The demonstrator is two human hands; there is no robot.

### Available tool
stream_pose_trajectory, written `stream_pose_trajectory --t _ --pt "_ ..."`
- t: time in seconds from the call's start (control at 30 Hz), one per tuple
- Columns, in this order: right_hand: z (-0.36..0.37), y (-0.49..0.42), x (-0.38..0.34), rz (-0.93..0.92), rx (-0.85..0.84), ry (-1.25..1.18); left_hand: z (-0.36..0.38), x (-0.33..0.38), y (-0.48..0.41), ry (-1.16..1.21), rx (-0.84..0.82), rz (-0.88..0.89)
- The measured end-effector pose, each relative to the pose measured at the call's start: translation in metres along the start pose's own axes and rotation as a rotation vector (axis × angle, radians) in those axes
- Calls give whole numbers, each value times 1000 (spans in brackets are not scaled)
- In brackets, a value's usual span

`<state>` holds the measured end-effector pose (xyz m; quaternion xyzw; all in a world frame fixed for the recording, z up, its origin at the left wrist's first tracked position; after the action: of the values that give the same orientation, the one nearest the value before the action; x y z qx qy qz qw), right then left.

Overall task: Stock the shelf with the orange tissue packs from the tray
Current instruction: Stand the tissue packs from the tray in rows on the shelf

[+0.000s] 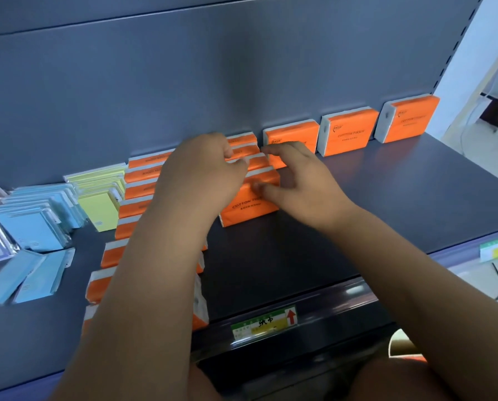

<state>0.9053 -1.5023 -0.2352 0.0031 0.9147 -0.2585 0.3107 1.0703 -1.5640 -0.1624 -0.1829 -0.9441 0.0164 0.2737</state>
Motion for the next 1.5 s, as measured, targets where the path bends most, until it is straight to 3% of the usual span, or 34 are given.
stream_pose_trajectory --t 0.13,0.3,0.5,0.83,1.03,1.2,1.5 --pt "-13 10 -3 58 75 14 8 25 12 52 76 110" --pt "-55 44 1 216 228 113 33 65 32 106 24 220" --pt "-112 121 6 409 384 239 68 115 84 140 -156 395" --pt "-188 273 18 704 505 311 109 199 176 155 -438 436" --pt "-197 337 30 859 511 270 169 221 230 120 -632 412" --pt "-189 397 49 1020 443 236 230 203 268 -27 -876 377" --pt "-159 475 78 1207 284 251 300 156 309 -254 -1167 393"
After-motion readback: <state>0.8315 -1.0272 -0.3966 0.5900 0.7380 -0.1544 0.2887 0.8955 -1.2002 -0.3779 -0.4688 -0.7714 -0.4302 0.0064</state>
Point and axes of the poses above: each hand's wrist, its own y-axis away from the middle knuckle, its own z-axis out of the palm, x = y × z, the point moved 1 cm from there along -y, towards the middle knuckle, and after that the axes turned 7 degrees about -z, right-handed, at the moved point
